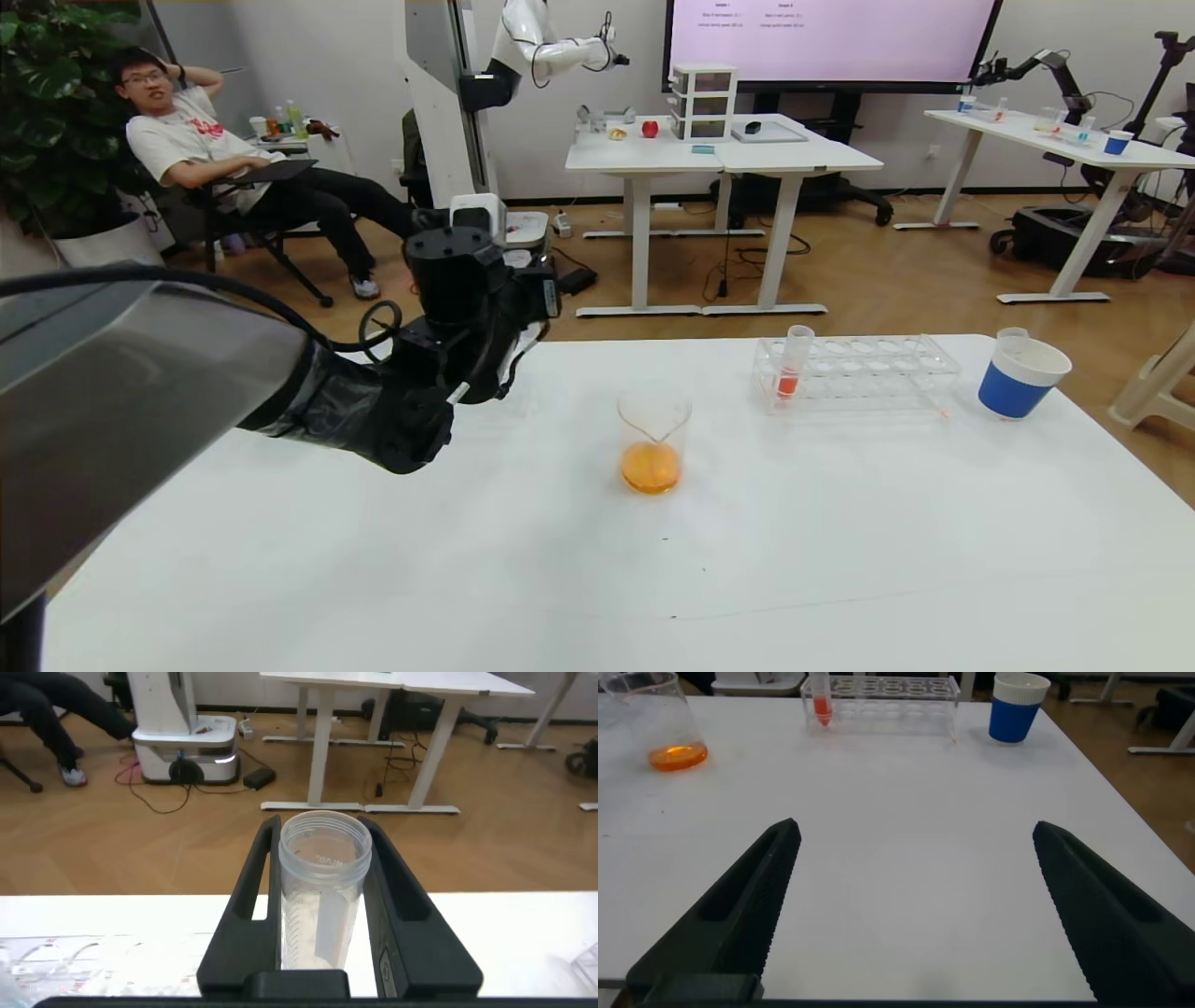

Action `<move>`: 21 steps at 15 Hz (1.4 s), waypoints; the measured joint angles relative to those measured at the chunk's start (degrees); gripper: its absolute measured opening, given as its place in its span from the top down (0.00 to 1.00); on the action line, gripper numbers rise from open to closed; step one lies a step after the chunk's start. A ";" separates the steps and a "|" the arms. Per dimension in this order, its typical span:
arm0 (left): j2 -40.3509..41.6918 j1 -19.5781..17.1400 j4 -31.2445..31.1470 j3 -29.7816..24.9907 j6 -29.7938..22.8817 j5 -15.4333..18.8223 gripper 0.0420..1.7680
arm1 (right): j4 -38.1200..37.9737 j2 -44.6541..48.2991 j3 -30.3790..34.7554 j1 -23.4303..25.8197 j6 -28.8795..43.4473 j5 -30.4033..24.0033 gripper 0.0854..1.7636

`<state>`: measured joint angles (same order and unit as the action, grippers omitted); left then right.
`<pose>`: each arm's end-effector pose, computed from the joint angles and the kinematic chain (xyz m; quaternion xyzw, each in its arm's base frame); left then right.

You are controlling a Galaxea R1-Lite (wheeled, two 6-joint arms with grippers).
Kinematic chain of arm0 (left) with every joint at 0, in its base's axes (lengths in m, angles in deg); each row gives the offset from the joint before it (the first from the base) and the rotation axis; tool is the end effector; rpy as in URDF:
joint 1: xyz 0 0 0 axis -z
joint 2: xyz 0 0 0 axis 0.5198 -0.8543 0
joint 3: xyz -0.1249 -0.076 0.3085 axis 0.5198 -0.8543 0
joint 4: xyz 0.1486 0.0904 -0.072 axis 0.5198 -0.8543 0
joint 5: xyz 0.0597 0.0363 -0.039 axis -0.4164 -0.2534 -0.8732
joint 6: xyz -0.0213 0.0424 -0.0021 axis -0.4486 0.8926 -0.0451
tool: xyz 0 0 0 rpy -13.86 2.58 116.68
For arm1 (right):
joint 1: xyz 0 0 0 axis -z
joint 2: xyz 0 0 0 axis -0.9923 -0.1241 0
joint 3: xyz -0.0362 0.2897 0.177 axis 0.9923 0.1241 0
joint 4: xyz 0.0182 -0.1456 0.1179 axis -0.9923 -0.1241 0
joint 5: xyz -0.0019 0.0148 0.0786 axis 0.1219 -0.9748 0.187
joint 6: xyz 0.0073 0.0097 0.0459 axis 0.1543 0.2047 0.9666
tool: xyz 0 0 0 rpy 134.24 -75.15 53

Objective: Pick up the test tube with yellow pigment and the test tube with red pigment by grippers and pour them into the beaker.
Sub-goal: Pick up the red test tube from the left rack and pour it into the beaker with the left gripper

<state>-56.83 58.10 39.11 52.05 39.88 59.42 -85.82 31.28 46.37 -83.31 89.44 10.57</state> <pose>0.4269 -0.1928 0.2160 -0.0463 -0.0401 -0.0142 0.9980 -0.0416 -0.0006 0.0750 0.0046 0.0012 0.0013 1.0000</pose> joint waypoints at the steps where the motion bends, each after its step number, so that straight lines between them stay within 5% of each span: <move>1: 0.83 -1.54 -0.17 -0.05 -0.11 0.16 0.72 | 0.00 0.00 0.00 0.02 0.00 0.00 0.02; 3: 2.43 -5.56 -0.37 -0.30 -0.09 1.57 0.72 | 0.00 0.00 0.00 -0.02 0.00 0.01 0.02; 8: 8.22 -21.49 -1.57 -3.06 0.02 13.34 0.72 | 0.00 0.00 0.00 -0.02 0.00 0.00 0.02; 13: 9.67 -35.54 -1.19 -5.18 -0.06 21.00 0.72 | 0.02 0.00 0.00 0.02 0.00 -0.02 0.02; 21: 3.00 -40.03 7.77 -8.37 0.52 21.11 0.72 | 0.00 0.00 0.00 -0.02 0.00 0.01 0.02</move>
<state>-53.83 18.07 46.88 43.67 40.40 80.54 -85.82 31.28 46.37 -83.33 89.44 10.59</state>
